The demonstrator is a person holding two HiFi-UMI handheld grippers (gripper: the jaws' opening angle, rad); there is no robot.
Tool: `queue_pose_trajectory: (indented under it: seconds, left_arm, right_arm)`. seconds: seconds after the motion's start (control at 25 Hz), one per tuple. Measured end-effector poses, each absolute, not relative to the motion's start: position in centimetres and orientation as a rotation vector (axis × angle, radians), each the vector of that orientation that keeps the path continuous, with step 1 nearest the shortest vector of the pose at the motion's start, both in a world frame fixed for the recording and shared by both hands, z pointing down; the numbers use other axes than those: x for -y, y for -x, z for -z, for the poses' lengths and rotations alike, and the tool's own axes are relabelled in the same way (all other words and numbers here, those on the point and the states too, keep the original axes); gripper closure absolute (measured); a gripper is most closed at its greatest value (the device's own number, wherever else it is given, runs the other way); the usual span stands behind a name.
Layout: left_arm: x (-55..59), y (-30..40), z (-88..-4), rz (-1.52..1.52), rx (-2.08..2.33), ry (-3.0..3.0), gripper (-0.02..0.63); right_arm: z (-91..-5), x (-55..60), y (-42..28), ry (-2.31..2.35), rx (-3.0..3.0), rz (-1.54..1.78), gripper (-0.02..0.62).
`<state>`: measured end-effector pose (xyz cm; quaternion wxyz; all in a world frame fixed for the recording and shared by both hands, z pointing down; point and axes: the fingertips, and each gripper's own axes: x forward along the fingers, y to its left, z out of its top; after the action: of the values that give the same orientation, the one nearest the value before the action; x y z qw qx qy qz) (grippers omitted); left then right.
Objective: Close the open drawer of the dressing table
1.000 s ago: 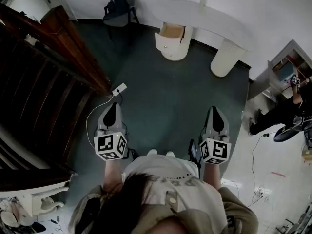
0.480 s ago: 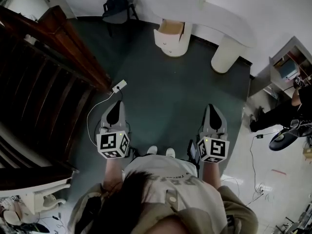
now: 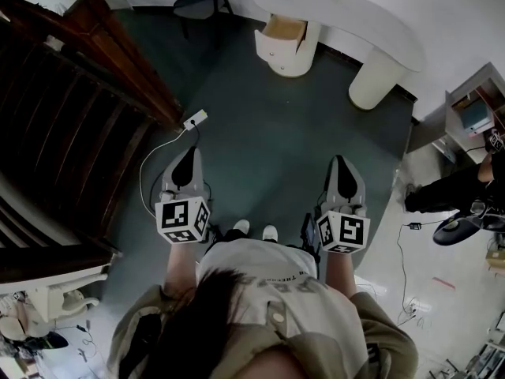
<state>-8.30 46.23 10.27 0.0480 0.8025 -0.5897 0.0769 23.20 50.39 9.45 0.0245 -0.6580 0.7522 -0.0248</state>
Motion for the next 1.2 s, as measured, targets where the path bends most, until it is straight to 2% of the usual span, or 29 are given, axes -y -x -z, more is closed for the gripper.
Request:
queue_pose_trajectory:
  seconds: [0.08,0.16,0.2,0.28,0.36,0.44,0.52,1.2]
  left_arm:
    - [-46.3,7.9,-10.8,-0.241,1.821,-2.416,0.595]
    - [-46.2,7.6,-11.4,-0.263,1.839,-2.386,0.468]
    - [-46.1,7.3,-11.6,-0.273,1.832,-2.382,0.437]
    - [-46.0,6.6,-11.9,-0.29,1.795,-2.402,0.333]
    - [-45.8,6.1,-11.9,-0.301,1.771,-2.432,0.295]
    - [-45.3,5.9,-11.6,-0.298,1.767,-2.454,0.29]
    - [-44.4,5.9,-11.6,-0.291,1.758,-2.468,0.285]
    - [-31.8,14.5,-12.6,-0.291,1.57,-2.547,0.285]
  right_arm:
    - [-9.5,-49.8,-22.7,2.003,-2.368,0.058,0.592]
    - [-9.6,-49.1,-22.0,1.965,-2.412,0.061,0.569]
    - [-9.7,-48.7,-21.6,1.948,-2.429,0.07,0.53]
    - [-9.9,-48.0,-20.8,1.921,-2.455,0.091,0.467]
    - [-10.2,-47.4,-19.9,1.895,-2.481,0.117,0.407]
    - [-10.6,-46.8,-18.9,1.875,-2.507,0.142,0.368]
    - [-11.0,-46.0,-18.2,1.865,-2.525,0.161,0.356]
    - [-12.1,-35.5,-8.8,2.088,-2.421,0.23,0.356]
